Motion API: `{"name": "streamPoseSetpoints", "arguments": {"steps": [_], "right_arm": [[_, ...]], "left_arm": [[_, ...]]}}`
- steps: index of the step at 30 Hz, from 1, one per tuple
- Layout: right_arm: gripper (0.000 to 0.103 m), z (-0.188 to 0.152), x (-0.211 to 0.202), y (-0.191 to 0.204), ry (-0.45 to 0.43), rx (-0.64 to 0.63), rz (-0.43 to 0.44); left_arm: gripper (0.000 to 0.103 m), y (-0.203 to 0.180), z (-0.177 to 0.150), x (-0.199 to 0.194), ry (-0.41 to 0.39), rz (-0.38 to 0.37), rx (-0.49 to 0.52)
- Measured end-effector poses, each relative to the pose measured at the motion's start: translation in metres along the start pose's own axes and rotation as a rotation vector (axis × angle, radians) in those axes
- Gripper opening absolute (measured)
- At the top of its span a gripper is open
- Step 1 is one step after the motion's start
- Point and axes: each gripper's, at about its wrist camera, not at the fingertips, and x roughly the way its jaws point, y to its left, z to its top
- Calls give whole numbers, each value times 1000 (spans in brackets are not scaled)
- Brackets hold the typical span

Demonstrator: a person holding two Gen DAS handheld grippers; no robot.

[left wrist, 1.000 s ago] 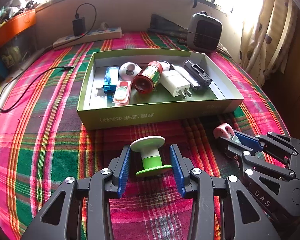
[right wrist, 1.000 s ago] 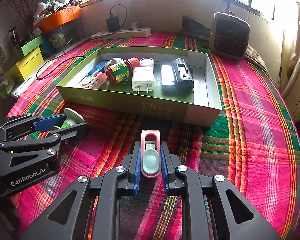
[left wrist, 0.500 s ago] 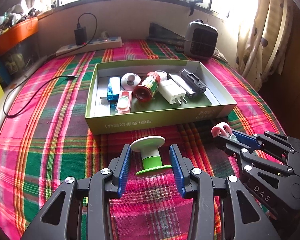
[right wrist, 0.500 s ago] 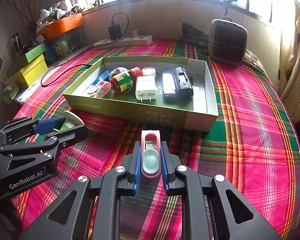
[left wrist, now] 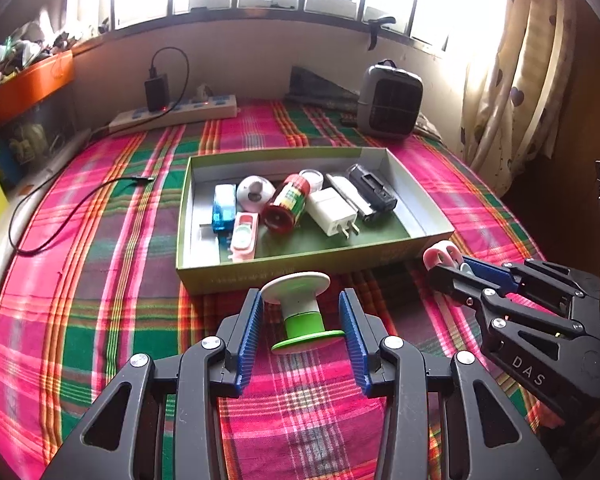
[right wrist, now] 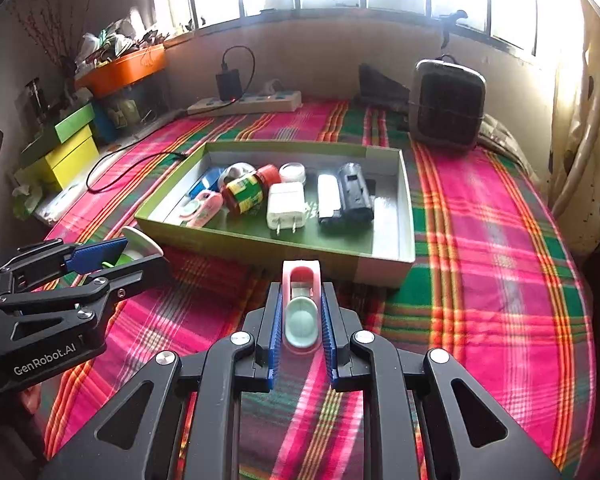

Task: Organize rigid objects
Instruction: 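Carry the spool with left tool while right tool carries the clip into the box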

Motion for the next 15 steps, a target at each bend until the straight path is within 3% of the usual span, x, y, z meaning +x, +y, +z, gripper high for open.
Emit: {"name": "streamPoseSetpoints", "arguments": {"steps": [15], "right_arm": [[19,28,2,-21,-14,38,15]], "left_arm": [[38,-7,25,8,-13,-50,20]]}}
